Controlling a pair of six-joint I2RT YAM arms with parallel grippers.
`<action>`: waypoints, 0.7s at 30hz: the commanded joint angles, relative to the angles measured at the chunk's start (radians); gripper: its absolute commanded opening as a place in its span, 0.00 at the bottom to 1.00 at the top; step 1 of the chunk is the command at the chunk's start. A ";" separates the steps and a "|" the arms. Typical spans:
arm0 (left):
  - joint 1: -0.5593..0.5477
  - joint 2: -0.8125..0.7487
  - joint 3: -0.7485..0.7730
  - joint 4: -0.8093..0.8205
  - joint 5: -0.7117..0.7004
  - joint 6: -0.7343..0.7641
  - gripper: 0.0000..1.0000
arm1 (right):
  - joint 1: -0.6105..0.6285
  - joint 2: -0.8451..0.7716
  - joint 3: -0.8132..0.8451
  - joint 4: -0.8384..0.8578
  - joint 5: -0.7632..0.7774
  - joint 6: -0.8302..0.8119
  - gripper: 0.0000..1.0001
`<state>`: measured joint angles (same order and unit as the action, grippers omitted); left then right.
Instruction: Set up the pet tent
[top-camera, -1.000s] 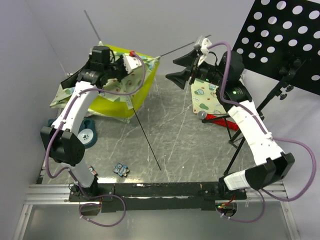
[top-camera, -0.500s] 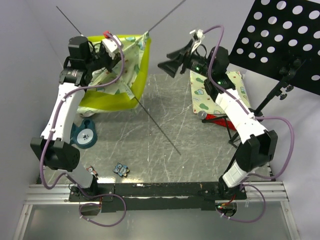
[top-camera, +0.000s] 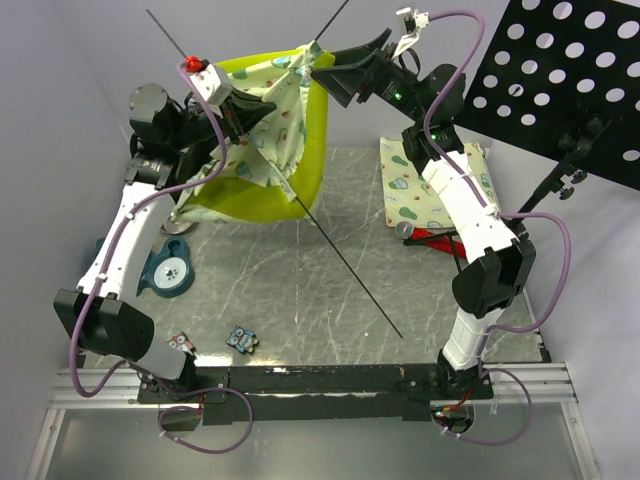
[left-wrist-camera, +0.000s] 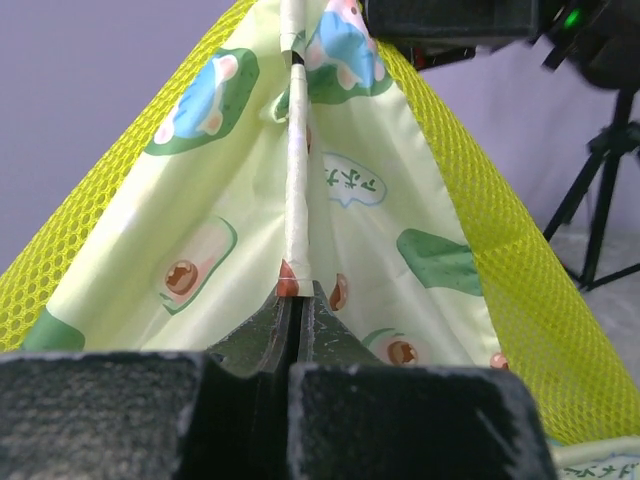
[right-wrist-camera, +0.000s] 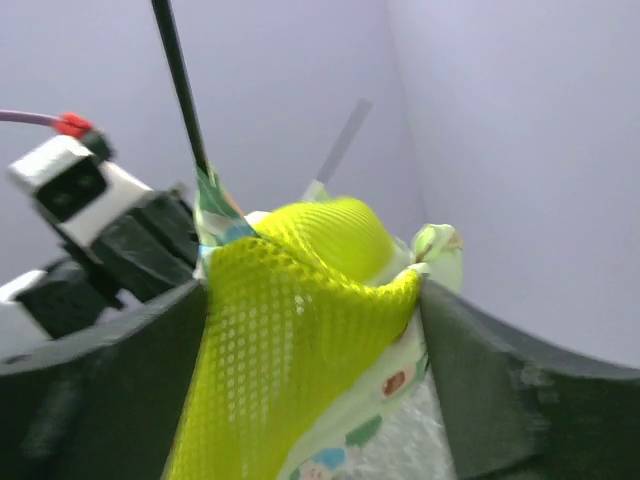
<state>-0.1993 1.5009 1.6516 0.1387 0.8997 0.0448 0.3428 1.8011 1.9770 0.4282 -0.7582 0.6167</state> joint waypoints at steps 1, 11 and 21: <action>-0.032 0.001 -0.015 0.289 0.054 -0.225 0.01 | 0.010 0.003 0.046 0.127 -0.079 0.127 0.73; -0.074 0.096 -0.101 0.611 0.025 -0.508 0.01 | 0.007 -0.089 0.060 0.124 -0.081 0.016 0.00; -0.048 0.099 -0.213 0.633 0.074 -0.599 0.51 | 0.004 -0.177 0.065 -0.026 -0.066 -0.231 0.00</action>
<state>-0.2790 1.6466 1.4845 0.7563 0.9184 -0.5083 0.3447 1.7447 2.0056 0.4038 -0.8333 0.5205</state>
